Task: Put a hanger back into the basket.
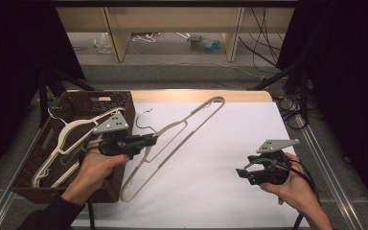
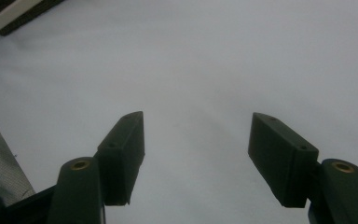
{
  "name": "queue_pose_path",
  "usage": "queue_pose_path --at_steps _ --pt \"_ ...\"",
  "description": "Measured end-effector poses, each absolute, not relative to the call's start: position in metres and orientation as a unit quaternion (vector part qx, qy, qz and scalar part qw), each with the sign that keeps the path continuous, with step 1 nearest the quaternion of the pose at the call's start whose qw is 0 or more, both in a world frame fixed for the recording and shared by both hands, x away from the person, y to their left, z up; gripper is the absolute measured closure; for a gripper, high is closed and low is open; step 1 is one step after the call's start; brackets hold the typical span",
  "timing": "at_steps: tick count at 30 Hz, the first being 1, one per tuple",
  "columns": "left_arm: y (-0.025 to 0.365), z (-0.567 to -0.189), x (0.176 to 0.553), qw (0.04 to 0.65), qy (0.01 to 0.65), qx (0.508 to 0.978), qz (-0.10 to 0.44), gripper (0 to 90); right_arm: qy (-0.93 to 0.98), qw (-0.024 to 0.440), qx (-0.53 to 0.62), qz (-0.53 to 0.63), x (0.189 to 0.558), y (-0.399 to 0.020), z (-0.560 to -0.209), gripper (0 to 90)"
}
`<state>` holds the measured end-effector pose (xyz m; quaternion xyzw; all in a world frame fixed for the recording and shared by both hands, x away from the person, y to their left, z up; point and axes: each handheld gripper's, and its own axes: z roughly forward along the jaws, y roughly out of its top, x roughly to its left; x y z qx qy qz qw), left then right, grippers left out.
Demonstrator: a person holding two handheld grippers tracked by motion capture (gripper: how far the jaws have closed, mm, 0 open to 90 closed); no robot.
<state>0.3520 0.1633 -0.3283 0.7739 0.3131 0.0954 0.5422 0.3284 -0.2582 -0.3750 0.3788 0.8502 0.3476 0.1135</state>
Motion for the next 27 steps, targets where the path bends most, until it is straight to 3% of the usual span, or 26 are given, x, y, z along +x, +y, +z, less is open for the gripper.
queue_pose_path --at_steps 12,27 --pt "0.201 -0.297 0.336 0.588 0.333 0.735 0.052 85.8 0.846 0.116 0.376 0.359 0.321 -0.259 -0.389 34.3" --pt "0.273 -0.255 0.334 0.599 0.367 0.706 0.096 85.8 0.852 0.111 0.370 0.354 0.313 -0.264 -0.400 32.7"
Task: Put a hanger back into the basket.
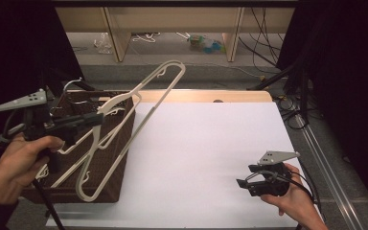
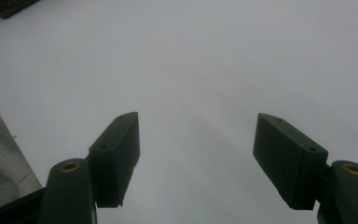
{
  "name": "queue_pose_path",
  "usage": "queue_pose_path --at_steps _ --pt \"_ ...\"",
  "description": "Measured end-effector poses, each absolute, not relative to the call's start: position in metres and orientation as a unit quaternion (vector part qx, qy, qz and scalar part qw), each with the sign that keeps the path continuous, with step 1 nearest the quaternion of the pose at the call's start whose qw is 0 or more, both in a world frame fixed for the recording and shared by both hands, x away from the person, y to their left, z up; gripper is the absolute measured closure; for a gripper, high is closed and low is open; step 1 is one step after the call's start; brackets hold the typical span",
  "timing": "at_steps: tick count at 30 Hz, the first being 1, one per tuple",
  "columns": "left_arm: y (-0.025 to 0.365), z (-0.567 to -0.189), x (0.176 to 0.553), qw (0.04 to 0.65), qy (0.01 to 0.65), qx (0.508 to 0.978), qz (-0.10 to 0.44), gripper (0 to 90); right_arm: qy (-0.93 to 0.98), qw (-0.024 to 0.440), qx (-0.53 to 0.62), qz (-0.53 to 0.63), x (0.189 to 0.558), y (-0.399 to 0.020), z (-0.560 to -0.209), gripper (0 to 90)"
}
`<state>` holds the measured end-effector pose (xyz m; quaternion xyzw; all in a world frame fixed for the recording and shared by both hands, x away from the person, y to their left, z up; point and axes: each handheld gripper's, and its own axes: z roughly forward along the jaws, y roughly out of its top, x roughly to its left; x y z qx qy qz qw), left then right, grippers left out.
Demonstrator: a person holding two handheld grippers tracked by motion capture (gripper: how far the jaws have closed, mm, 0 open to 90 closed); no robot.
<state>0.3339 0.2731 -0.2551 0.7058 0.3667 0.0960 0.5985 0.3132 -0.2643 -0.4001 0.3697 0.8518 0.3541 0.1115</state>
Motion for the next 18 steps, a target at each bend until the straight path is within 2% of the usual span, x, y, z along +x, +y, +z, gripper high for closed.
queue_pose_path --at_steps 10,18 --pt "0.314 -0.257 0.342 0.578 0.396 0.703 0.121 85.8 0.848 0.118 0.364 0.365 0.306 -0.269 -0.403 27.5" --pt "0.334 -0.257 0.354 0.573 0.412 0.699 0.120 85.8 0.846 0.124 0.364 0.369 0.303 -0.271 -0.409 25.4"
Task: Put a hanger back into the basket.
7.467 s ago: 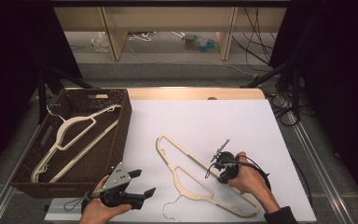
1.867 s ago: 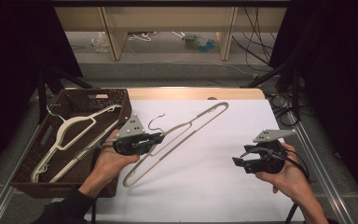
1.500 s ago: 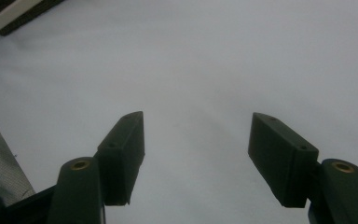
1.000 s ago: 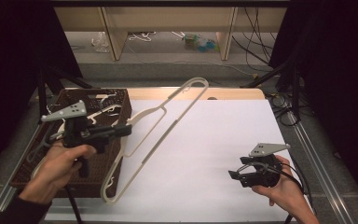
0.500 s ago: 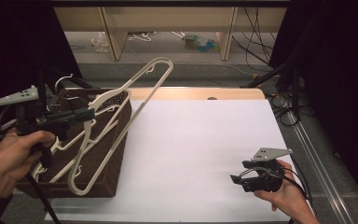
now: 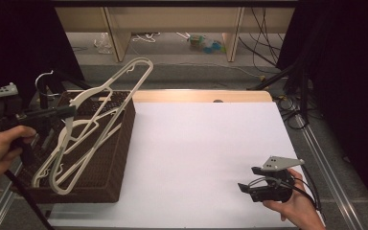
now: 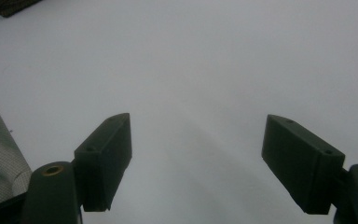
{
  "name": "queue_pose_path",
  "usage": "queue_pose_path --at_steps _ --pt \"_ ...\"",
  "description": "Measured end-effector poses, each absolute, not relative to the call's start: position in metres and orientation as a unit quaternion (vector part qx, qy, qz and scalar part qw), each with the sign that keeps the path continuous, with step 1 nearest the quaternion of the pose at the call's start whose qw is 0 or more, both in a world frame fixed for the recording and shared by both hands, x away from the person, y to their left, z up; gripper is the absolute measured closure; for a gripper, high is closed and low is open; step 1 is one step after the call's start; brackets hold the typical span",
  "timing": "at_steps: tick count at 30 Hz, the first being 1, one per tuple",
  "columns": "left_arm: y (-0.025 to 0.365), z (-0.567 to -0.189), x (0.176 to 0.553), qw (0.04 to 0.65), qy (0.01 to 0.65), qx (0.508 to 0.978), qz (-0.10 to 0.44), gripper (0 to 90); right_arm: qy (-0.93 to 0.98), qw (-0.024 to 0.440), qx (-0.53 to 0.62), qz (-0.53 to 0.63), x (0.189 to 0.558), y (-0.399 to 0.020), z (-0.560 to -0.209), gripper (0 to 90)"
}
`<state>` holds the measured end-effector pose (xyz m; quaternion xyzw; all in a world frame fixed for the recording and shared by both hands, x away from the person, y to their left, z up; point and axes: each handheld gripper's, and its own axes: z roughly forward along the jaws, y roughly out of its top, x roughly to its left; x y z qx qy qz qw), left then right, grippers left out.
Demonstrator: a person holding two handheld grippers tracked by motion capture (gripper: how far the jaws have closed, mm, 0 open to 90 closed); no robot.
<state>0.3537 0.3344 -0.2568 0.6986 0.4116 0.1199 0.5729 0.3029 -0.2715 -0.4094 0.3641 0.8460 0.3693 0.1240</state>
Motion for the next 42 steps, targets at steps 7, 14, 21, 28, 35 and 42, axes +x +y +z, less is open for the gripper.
queue_pose_path --at_steps 7,14,21,28,35,42 --pt "0.350 -0.256 0.368 0.560 0.422 0.702 0.128 85.8 0.850 0.122 0.358 0.367 0.302 -0.271 -0.411 25.5" --pt "0.366 -0.265 0.387 0.529 0.438 0.713 0.143 85.8 0.849 0.119 0.362 0.365 0.302 -0.272 -0.411 25.5" --pt "0.379 -0.276 0.400 0.516 0.447 0.717 0.143 85.8 0.851 0.122 0.356 0.366 0.303 -0.271 -0.412 25.5" --pt "0.387 -0.292 0.406 0.502 0.453 0.725 0.133 85.7 0.849 0.117 0.362 0.366 0.302 -0.274 -0.410 25.5" --pt "0.397 -0.306 0.408 0.496 0.462 0.724 0.129 85.8 0.849 0.117 0.364 0.366 0.301 -0.275 -0.410 25.5" --pt "0.404 -0.320 0.408 0.483 0.470 0.728 0.124 85.7 0.843 0.121 0.367 0.373 0.301 -0.275 -0.412 25.5"
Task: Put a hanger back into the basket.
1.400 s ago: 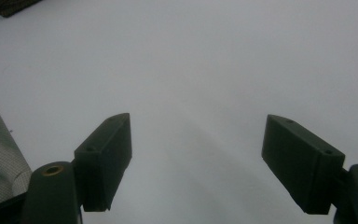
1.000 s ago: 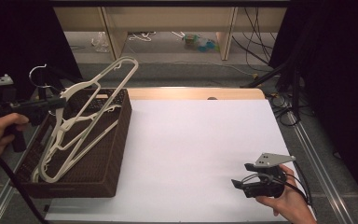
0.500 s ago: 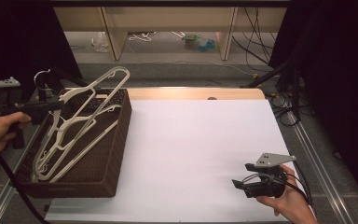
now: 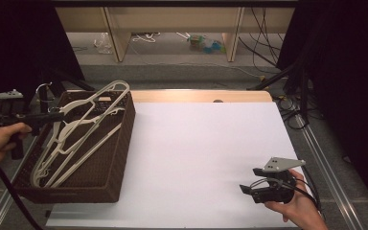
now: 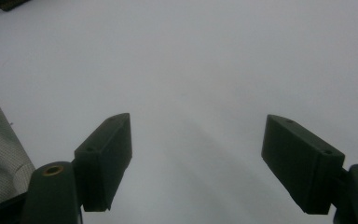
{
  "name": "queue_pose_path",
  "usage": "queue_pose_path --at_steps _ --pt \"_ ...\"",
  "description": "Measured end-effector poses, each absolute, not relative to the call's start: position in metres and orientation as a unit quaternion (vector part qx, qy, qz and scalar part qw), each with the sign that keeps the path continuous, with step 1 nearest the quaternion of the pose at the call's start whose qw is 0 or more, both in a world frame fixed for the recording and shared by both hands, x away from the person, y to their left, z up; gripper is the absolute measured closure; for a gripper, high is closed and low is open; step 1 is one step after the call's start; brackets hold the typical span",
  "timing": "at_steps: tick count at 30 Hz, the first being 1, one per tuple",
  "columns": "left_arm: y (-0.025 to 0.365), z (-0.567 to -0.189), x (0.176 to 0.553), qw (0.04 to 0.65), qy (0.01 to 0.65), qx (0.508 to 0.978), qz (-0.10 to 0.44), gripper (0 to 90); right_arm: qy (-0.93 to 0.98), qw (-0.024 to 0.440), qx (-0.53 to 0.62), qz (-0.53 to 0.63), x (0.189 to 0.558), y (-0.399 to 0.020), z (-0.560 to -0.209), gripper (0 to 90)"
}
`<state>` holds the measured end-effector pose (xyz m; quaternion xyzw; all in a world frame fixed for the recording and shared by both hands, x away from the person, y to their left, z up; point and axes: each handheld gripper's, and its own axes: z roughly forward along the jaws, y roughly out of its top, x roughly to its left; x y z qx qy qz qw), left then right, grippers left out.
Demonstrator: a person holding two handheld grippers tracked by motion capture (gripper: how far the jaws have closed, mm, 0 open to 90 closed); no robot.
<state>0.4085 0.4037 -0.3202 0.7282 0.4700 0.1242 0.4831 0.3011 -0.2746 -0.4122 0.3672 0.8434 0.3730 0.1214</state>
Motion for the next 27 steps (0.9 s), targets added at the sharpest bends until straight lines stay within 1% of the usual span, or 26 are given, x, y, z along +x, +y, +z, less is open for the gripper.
queue_pose_path --at_steps 3,9,15,20,27 --pt "0.406 -0.324 0.411 0.485 0.473 0.726 0.117 85.7 0.849 0.116 0.364 0.364 0.301 -0.276 -0.410 25.5" --pt "0.406 -0.337 0.415 0.465 0.484 0.733 0.111 85.7 0.849 0.118 0.364 0.365 0.301 -0.277 -0.410 25.5" --pt "0.413 -0.352 0.417 0.467 0.500 0.724 0.092 85.5 0.848 0.119 0.364 0.366 0.302 -0.278 -0.410 25.5" --pt "0.416 -0.367 0.419 0.446 0.516 0.727 0.082 85.3 0.849 0.114 0.367 0.364 0.301 -0.277 -0.410 25.6" --pt "0.418 -0.383 0.428 0.443 0.536 0.714 0.075 84.7 0.849 0.115 0.366 0.364 0.302 -0.278 -0.410 25.7"
